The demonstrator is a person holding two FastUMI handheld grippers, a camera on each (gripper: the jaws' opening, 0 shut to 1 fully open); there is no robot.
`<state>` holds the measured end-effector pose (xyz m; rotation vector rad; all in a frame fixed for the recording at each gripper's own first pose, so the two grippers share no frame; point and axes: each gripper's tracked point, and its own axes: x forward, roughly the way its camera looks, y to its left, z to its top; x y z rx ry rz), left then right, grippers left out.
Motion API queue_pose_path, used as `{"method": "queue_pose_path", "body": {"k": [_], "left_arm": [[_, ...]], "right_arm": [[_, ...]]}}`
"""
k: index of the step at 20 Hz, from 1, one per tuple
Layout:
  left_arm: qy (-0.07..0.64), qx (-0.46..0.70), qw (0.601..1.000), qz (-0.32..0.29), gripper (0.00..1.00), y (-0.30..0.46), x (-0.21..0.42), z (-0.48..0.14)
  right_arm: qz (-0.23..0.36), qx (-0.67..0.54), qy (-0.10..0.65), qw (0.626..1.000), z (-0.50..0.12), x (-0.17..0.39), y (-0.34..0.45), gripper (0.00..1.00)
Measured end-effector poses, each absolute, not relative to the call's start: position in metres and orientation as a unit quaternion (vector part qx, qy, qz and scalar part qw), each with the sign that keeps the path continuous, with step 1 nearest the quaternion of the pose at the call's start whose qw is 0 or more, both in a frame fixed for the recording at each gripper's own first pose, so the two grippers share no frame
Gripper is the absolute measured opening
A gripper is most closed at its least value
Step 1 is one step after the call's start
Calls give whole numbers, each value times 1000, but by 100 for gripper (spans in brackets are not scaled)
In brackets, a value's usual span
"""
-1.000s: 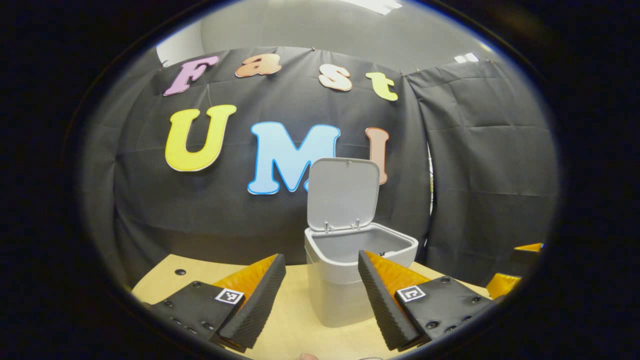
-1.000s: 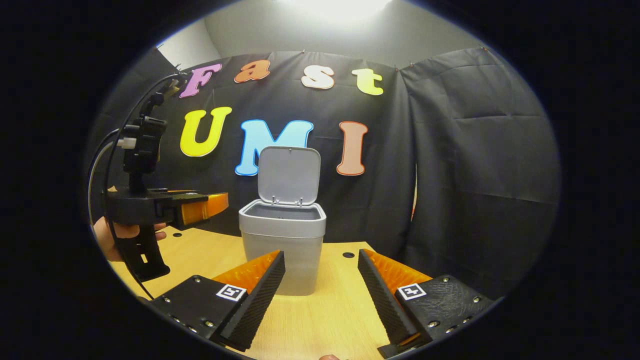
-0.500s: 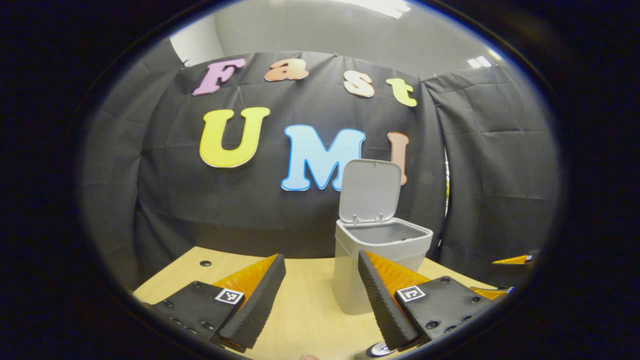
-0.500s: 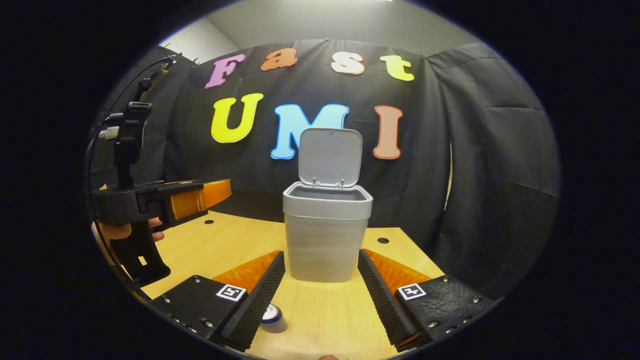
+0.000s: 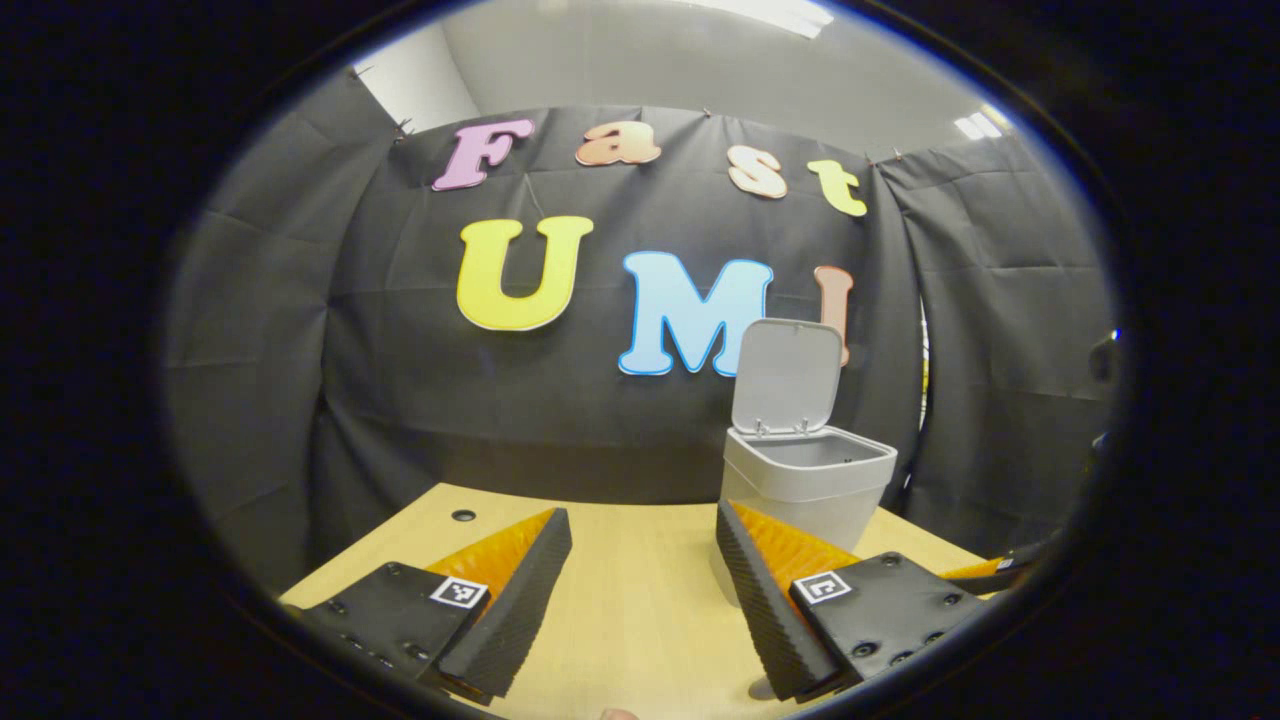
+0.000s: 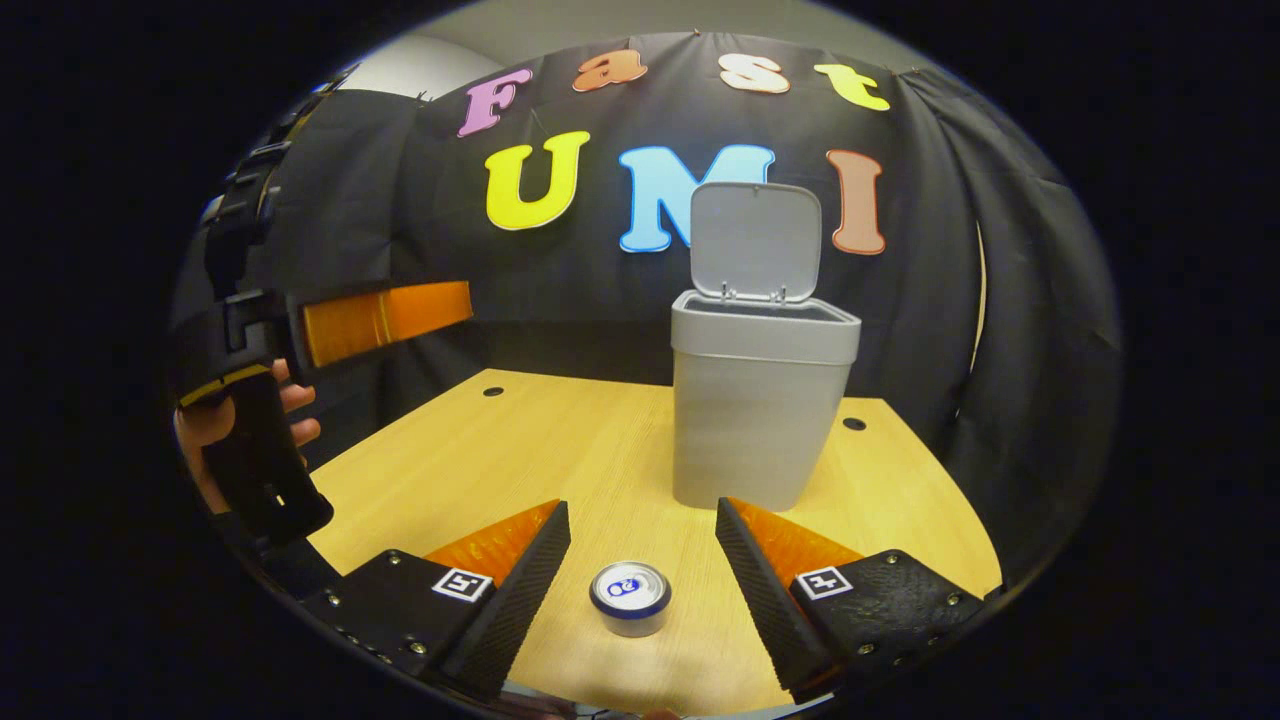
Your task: Press the lid of the desktop garbage bin to open it, pick up the crumpled paper on the desktop and throw it into the bin, then pick up the pop can on the desktop and drop it into the bin, and finally close the garbage bin lid.
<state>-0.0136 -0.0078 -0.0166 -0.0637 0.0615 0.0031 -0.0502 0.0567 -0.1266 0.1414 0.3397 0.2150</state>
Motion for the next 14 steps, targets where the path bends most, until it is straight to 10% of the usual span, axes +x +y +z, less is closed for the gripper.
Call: {"method": "queue_pose_path", "body": {"k": [14], "left_arm": [[34,-27,999,-15,96,38,-39,-15]], "right_arm": [[67,59,262,961,-180,-38,79,95]]}}
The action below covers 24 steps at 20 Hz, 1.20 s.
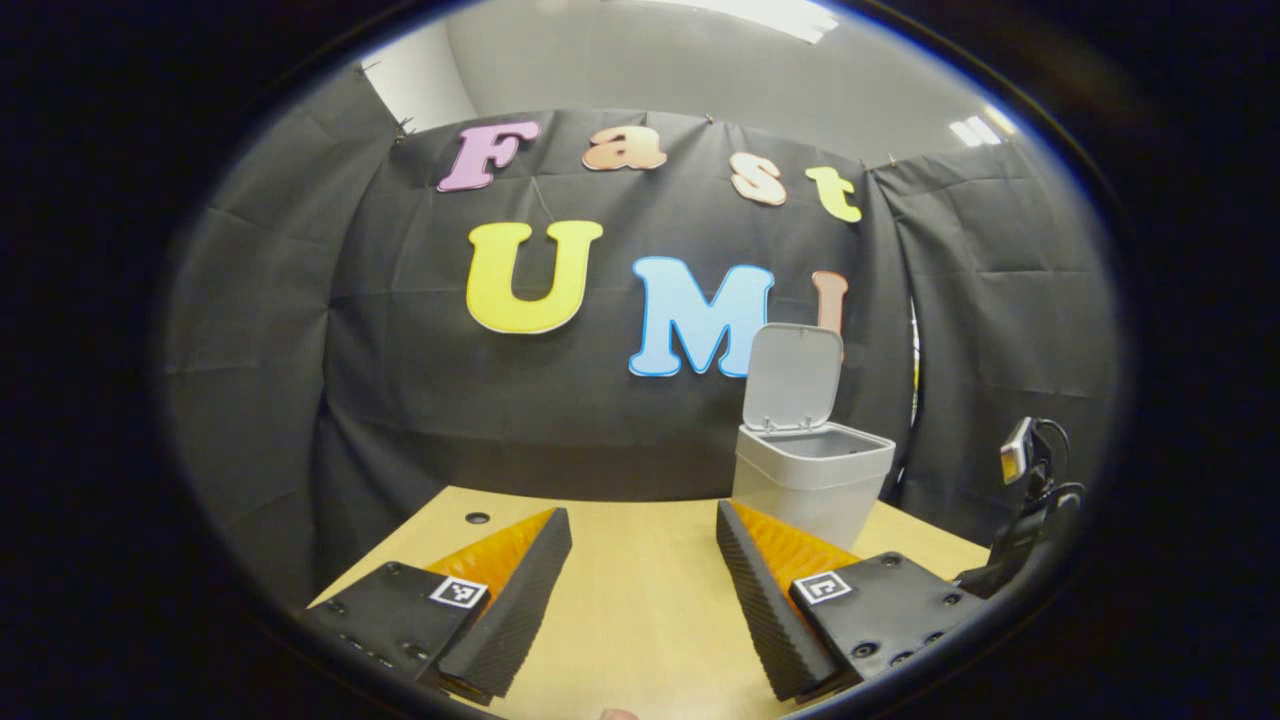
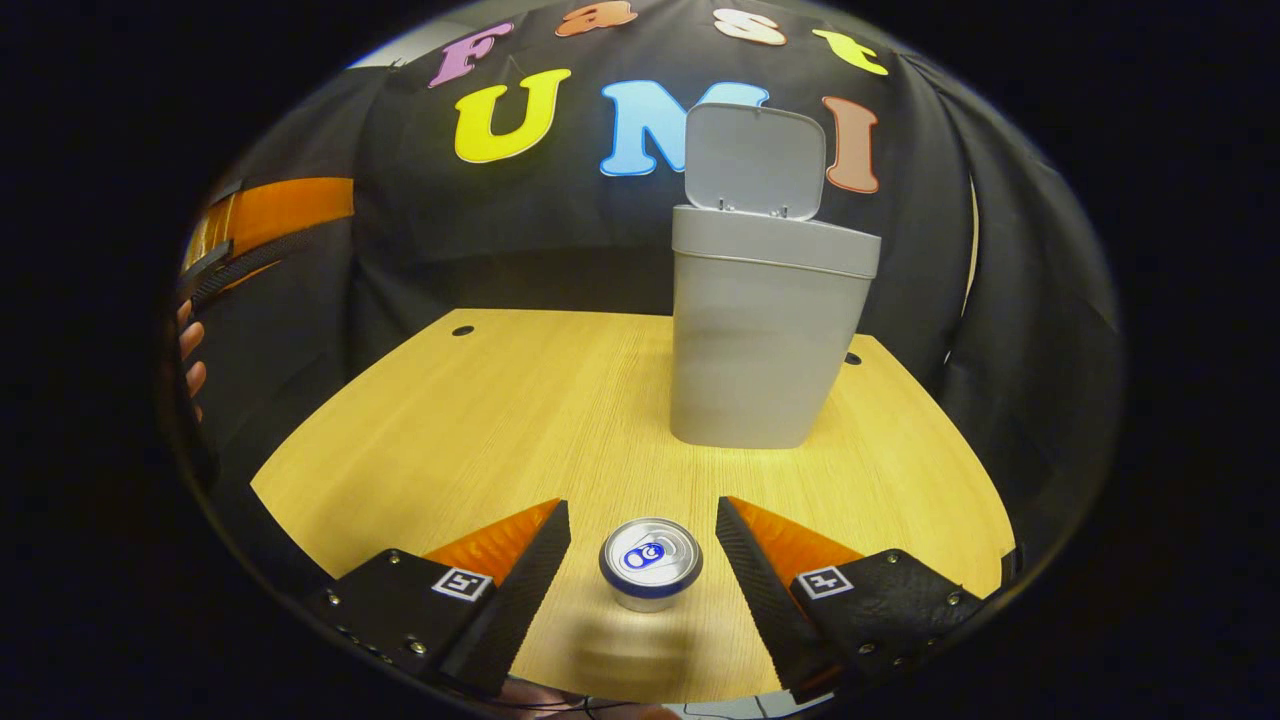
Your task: Press the lid of the desktop garbage bin to open it, pick up the crumpled paper on the desktop and throw it into the bin, then pick up the pop can on the desktop and drop it into the bin, and finally close the garbage bin lid.
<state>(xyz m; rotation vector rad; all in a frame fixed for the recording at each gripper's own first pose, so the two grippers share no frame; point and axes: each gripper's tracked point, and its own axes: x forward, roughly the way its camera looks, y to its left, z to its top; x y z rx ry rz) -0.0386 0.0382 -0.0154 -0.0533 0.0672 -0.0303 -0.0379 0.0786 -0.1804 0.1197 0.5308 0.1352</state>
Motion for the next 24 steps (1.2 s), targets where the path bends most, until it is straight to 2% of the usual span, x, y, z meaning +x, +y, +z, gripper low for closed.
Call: {"method": "queue_pose_path", "body": {"k": [20,22,24], "left_arm": [[54,-30,998,24,96,48,-26,-38],[54,-34,998,25,95,47,-23,-39],[52,-38,998,26,95,47,-23,-38]], "right_arm": [[95,40,347,932,-243,-25,83,95],[98,30,345,933,-244,-25,84,87],[103,23,346,932,-243,-24,85,85]]}}
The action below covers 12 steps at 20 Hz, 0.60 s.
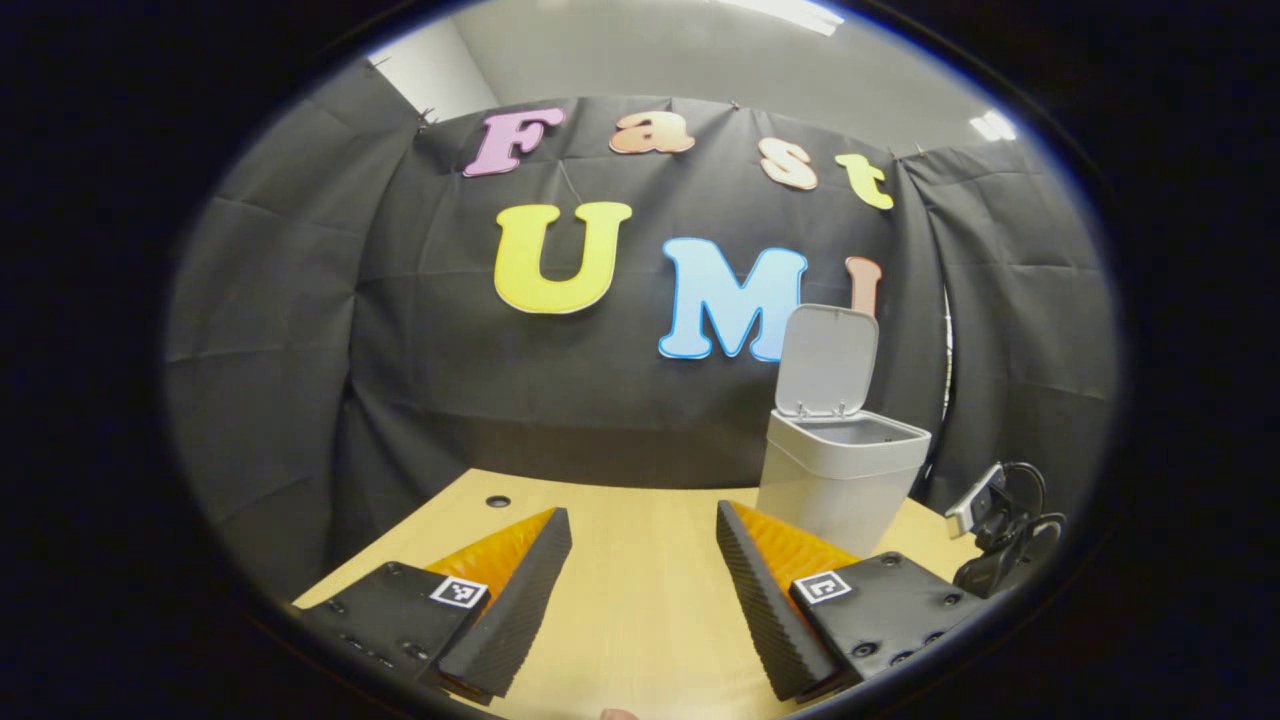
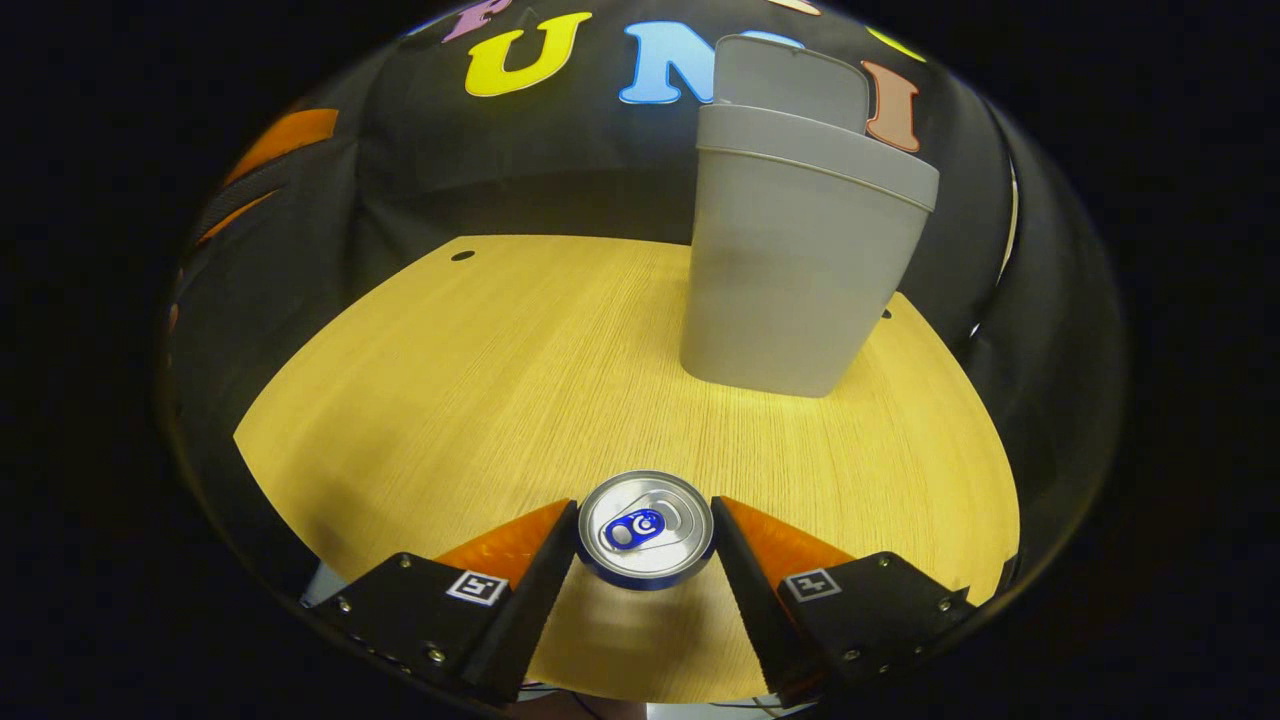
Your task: Press the lid of the desktop garbage bin to open it, pick up the crumpled paper on the desktop and throw it into the bin, then pick up the pop can on the desktop and drop it into the bin, and finally close the garbage bin lid.
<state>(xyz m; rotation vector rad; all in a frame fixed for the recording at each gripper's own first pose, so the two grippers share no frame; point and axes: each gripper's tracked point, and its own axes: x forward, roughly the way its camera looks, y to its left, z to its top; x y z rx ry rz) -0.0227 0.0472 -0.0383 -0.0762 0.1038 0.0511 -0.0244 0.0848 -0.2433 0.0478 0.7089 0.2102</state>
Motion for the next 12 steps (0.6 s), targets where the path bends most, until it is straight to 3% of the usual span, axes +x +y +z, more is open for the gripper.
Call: {"method": "queue_pose_path", "body": {"k": [12], "left_arm": [[45,-40,998,30,96,23,-14,-39]], "right_arm": [[137,50,295,944,-184,-22,77,82]]}}
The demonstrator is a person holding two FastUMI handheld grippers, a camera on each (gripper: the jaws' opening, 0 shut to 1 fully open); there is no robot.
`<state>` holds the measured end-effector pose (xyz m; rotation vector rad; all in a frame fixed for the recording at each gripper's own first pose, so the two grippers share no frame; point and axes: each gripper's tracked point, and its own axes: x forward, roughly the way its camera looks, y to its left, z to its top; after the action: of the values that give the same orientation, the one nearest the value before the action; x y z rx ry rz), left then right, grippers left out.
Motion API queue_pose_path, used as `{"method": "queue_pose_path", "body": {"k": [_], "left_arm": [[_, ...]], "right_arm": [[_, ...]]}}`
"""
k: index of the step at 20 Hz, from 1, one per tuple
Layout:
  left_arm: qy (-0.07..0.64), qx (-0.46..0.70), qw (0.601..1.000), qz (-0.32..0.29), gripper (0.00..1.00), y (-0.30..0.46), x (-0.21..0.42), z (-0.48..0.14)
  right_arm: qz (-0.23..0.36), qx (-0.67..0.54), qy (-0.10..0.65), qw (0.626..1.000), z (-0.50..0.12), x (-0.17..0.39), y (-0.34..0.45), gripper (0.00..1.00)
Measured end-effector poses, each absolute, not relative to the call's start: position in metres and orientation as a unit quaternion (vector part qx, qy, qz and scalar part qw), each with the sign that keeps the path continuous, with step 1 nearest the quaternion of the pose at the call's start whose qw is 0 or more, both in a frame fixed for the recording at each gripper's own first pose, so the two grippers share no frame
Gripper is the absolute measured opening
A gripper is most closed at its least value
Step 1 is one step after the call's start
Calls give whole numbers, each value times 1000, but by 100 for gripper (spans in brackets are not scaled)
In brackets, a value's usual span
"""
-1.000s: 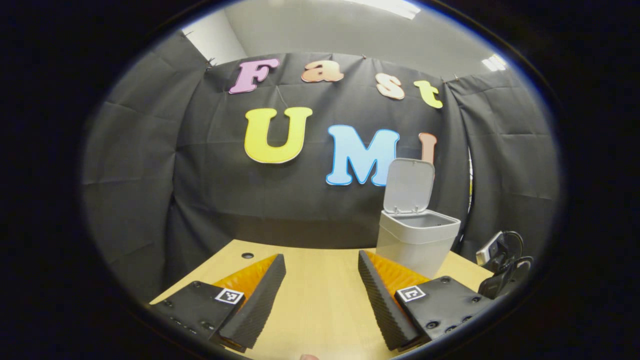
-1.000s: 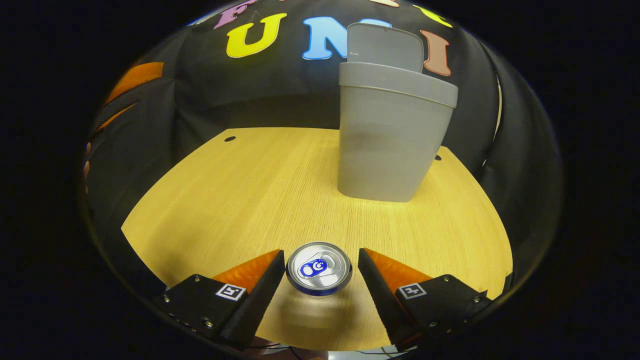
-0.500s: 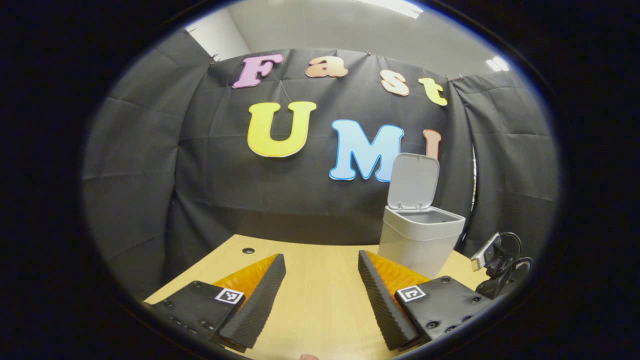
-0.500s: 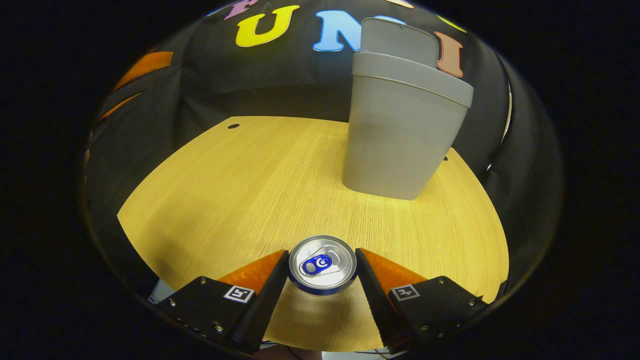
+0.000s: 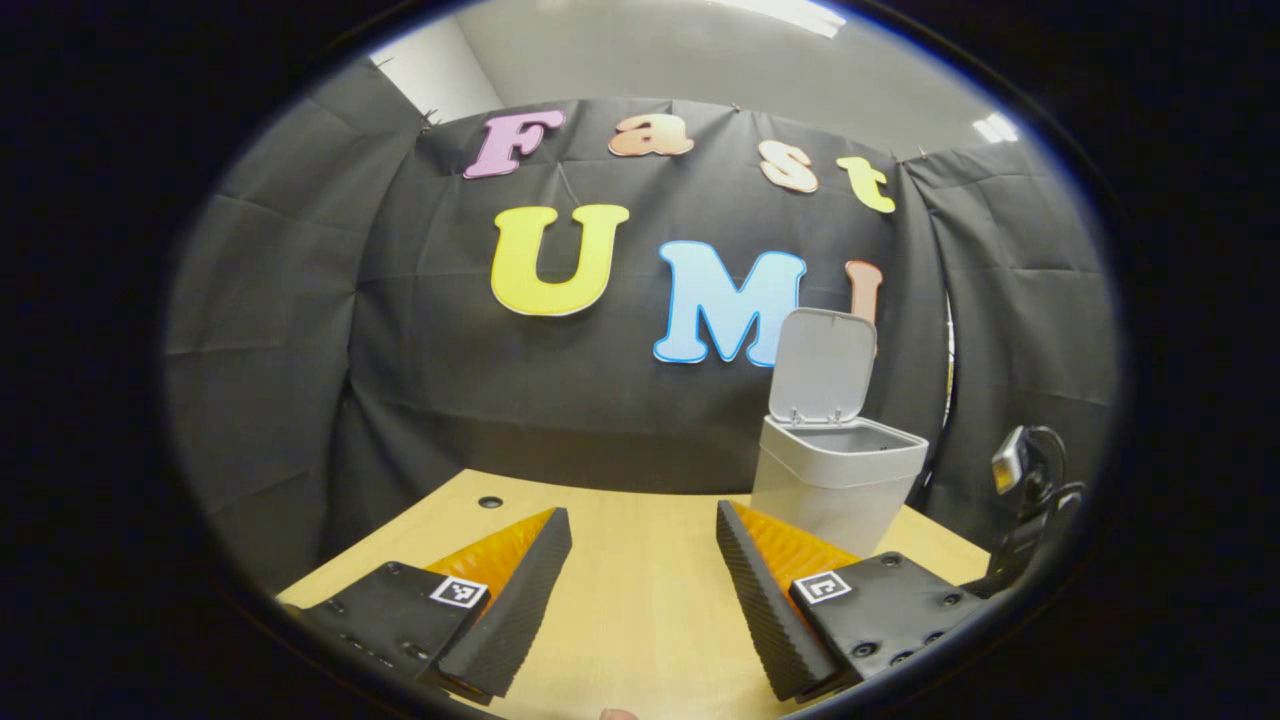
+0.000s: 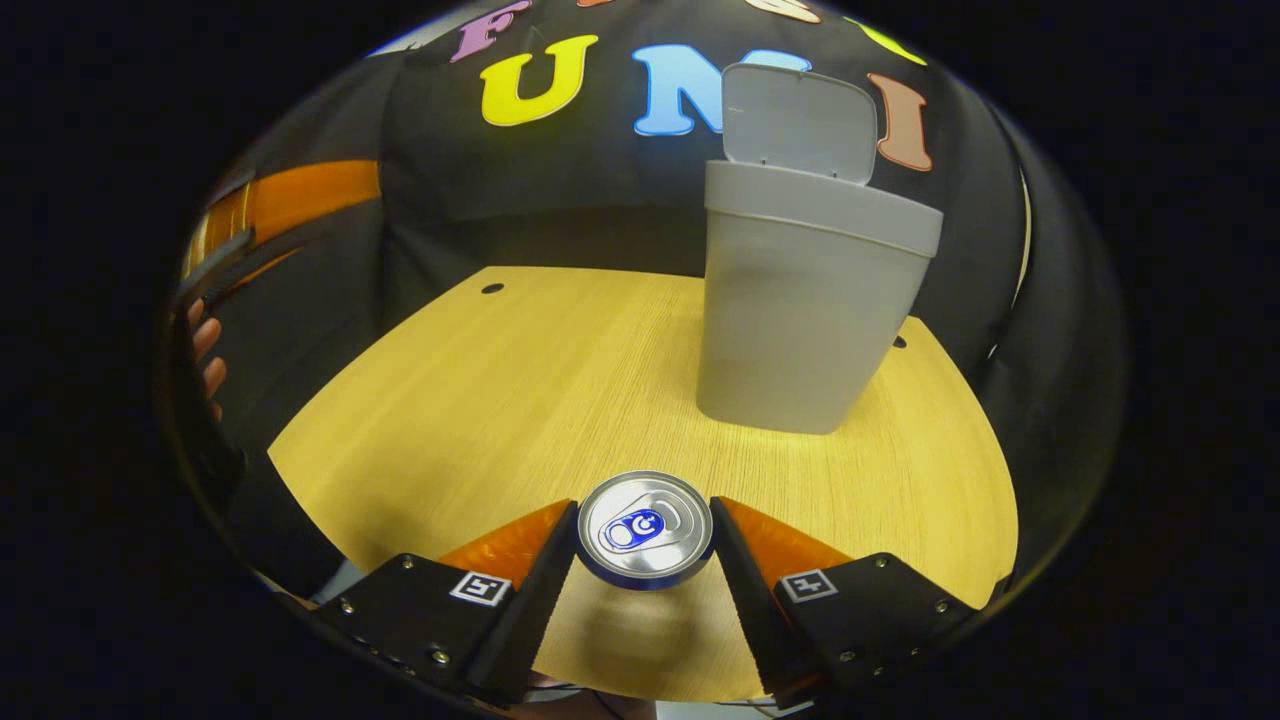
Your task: Press the lid of the desktop garbage bin to open it, pick up the crumpled paper on the desktop and throw it into the bin, then pick up the pop can on the desktop and drop it into the bin, and finally close the garbage bin lid.
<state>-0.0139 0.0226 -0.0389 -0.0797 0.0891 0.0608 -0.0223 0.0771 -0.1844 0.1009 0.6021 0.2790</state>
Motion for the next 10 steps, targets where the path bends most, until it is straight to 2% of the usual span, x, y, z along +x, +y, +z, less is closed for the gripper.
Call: {"method": "queue_pose_path", "body": {"k": [10], "left_arm": [[30,-34,998,34,96,10,-17,-28]], "right_arm": [[129,72,181,972,-87,7,51,82]]}}
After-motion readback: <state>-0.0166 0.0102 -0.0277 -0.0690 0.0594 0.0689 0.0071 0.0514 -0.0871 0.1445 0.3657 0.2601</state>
